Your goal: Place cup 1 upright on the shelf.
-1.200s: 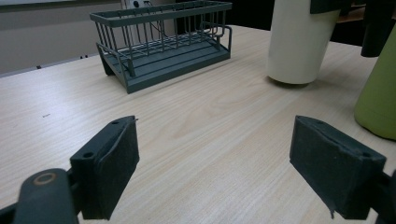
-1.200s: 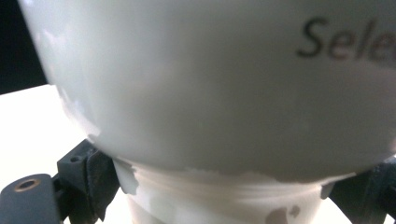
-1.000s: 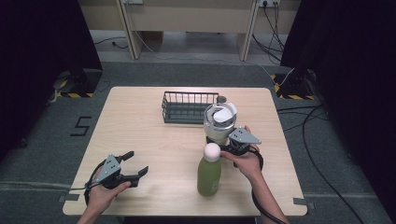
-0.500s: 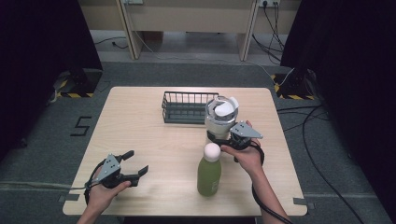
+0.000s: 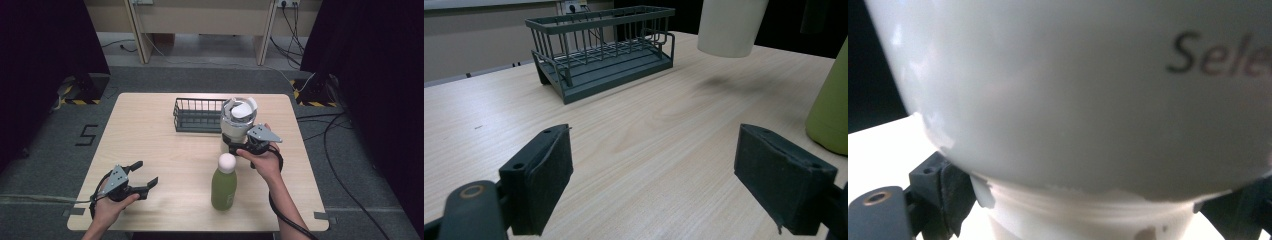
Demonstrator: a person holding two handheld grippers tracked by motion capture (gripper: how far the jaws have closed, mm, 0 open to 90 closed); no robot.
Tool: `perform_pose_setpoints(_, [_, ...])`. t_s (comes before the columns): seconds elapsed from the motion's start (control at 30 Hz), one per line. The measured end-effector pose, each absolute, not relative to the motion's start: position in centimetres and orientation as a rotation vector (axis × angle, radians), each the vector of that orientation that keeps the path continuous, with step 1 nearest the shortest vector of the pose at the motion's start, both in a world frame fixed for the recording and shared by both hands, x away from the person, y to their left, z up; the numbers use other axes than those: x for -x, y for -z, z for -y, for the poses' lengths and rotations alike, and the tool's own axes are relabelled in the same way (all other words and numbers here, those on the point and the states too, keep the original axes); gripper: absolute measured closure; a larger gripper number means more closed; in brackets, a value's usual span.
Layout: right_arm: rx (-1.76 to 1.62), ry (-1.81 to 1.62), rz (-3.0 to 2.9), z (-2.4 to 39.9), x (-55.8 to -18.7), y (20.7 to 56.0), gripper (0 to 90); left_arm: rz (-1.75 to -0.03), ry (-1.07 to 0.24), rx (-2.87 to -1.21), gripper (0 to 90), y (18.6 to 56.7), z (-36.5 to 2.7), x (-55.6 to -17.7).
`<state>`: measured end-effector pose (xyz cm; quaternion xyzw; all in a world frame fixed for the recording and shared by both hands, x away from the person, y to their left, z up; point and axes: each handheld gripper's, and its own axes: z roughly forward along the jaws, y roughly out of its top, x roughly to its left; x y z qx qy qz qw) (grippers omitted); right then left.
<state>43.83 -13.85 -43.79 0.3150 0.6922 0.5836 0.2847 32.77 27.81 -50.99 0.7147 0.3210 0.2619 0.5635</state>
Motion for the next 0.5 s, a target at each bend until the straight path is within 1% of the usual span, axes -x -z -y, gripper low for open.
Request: perform_pose_setpoints(0.5, [-0.831,-1.562,-1.838,13.0,-44.8,42.5,10.4,-0.755,-0.613,-1.673,15.2,50.9,-27.8,-32.7])
